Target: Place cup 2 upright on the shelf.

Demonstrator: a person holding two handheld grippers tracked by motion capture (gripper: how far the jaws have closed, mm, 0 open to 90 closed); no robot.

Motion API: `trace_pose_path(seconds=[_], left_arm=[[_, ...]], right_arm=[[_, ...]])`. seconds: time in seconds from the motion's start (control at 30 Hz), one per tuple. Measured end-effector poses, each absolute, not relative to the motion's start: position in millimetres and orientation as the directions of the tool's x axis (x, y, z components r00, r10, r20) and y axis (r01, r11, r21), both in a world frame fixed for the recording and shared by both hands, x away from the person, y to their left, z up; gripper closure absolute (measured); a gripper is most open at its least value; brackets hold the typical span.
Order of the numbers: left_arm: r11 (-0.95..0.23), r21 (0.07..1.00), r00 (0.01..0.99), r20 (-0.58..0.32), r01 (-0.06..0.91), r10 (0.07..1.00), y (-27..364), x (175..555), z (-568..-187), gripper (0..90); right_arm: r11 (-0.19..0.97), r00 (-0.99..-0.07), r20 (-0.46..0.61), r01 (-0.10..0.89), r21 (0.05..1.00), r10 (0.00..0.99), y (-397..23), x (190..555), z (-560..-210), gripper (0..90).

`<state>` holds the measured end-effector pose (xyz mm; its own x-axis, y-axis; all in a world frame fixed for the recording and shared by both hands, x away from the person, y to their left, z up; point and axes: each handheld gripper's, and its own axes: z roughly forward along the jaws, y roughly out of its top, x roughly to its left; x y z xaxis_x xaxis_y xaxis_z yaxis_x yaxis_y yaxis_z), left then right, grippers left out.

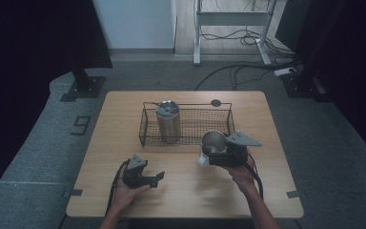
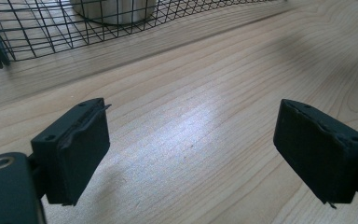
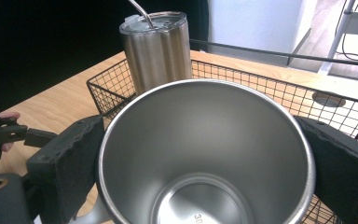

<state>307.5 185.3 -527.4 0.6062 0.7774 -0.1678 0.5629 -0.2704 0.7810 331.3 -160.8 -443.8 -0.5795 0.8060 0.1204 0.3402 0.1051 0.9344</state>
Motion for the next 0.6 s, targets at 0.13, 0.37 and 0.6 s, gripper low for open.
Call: trace_pose_path(seconds=[0.13, 0.37, 0.6], left_arm=[[-0.27, 0.78, 0.606, -0.169, 0.564, 0.777, 185.4, 307.4, -527.3, 10.8], [-0.27, 0.782, 0.607, -0.168, 0.562, 0.777, 186.1, 306.7, -526.9, 10.8], [-0.277, 0.779, 0.611, -0.166, 0.562, 0.774, 185.0, 306.8, -527.5, 10.8]], right_arm=[[0.102, -0.577, 0.122, 0.34, 0.935, 0.807, -160.5, 333.3, -441.9, 5.7], [0.1, -0.574, 0.12, 0.336, 0.936, 0.81, -160.6, 338.8, -436.6, 5.7], [0.099, -0.567, 0.116, 0.333, 0.938, 0.816, -161.5, 345.4, -436.0, 5.7]])
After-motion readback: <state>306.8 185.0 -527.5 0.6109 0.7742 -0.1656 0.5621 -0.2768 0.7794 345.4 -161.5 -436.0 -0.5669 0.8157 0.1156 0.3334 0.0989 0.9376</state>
